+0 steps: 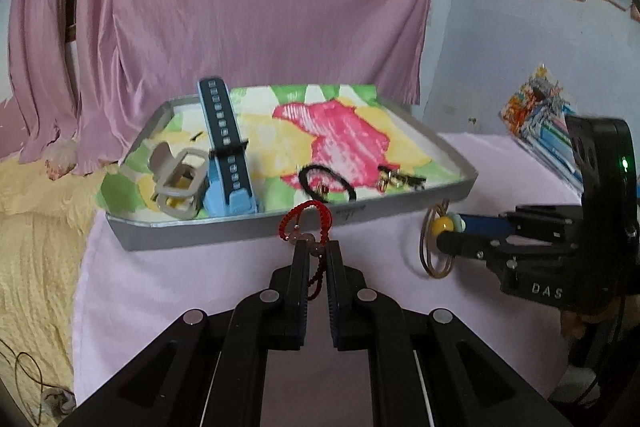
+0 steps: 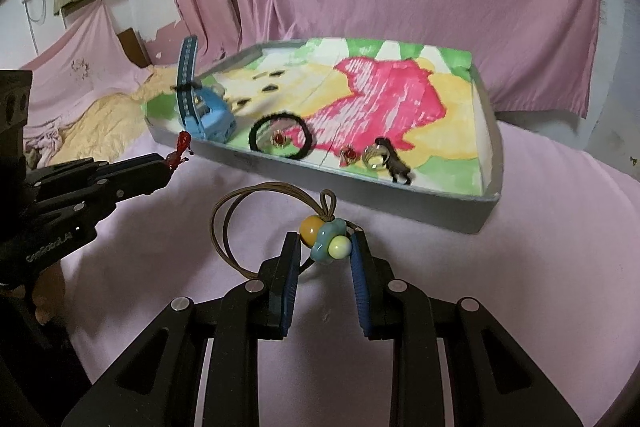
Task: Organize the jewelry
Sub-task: 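Carry the red string with the left tool while the right tool carries the brown cord to the tray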
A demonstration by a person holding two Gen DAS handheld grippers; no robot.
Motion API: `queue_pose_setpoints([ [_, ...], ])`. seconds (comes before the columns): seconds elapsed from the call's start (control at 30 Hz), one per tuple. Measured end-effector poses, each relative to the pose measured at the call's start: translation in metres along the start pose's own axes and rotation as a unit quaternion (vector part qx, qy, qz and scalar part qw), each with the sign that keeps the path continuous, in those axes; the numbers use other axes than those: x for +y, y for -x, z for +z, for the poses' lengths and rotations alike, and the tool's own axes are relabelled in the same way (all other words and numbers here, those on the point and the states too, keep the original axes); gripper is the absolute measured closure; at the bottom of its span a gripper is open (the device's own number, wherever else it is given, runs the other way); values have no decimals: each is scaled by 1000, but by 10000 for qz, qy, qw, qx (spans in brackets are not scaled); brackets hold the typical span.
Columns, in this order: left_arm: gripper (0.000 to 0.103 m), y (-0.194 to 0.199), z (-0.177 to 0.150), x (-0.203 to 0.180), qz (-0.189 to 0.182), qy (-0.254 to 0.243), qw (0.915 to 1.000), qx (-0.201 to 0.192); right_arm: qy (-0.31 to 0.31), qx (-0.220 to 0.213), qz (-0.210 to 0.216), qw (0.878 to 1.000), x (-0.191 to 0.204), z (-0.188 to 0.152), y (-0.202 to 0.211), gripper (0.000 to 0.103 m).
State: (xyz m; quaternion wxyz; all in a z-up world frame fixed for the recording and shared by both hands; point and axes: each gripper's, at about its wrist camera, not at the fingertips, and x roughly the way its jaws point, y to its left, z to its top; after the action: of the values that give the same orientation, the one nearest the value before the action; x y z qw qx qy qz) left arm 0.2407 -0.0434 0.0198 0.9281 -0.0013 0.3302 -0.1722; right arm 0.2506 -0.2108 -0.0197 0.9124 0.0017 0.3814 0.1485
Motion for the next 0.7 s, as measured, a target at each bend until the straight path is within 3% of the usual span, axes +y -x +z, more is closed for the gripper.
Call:
queue_pose_setpoints([
  [0.37,95,-19,32,-2,25,382,9990,-231,-241,-485,-326,9980,-17,34,5,81],
  [0.7,95,-51,47,-5,67,451,9989,-48,-349,-445,-699,9960,-29,57,-19,81],
])
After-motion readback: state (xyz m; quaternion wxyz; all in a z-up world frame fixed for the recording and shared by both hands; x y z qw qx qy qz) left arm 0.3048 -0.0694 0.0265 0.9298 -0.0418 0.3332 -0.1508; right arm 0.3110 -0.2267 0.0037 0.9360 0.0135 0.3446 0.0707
